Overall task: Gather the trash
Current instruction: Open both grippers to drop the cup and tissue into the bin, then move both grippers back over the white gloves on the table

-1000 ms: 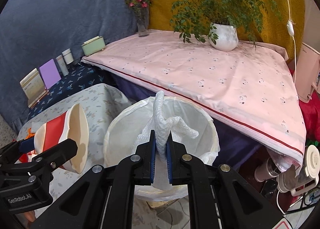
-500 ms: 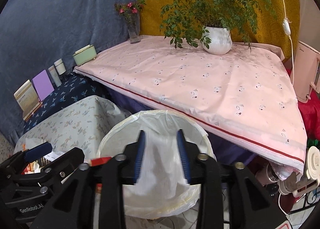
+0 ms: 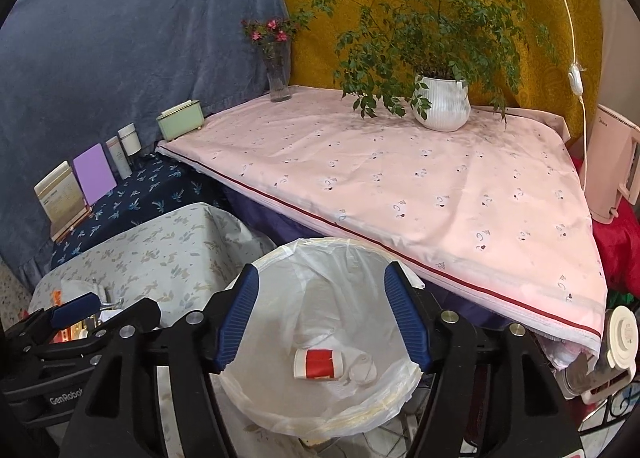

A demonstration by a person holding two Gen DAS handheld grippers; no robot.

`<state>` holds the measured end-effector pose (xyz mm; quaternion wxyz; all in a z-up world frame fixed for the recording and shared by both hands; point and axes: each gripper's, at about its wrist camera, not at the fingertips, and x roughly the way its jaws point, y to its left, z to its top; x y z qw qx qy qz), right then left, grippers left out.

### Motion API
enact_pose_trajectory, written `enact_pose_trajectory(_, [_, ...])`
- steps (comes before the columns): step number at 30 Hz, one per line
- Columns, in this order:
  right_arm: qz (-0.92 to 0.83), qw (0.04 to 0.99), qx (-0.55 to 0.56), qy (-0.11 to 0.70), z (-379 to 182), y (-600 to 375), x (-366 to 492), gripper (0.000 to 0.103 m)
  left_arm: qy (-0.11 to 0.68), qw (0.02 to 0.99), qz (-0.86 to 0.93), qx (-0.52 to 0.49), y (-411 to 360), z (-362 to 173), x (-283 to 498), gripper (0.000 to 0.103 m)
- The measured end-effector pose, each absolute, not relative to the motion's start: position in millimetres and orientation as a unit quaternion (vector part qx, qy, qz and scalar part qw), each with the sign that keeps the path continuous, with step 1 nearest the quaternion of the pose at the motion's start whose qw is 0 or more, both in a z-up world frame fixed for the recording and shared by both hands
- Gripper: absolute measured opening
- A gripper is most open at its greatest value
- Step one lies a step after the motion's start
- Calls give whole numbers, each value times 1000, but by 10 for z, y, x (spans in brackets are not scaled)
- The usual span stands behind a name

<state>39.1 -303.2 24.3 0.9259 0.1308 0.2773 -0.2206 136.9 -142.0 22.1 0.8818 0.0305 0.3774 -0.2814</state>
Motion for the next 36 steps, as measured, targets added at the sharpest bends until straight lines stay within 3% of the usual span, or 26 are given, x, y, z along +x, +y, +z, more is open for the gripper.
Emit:
enact_pose_trajectory(7, [-201, 933, 115, 273, 329, -2747, 377, 71, 377, 895, -238, 26, -1065, 236, 1331, 95])
enact_pose_trajectory(36, [-79, 949, 54, 299, 310, -1200, 685, 75, 395, 914, -80, -45, 781, 77, 1350, 95])
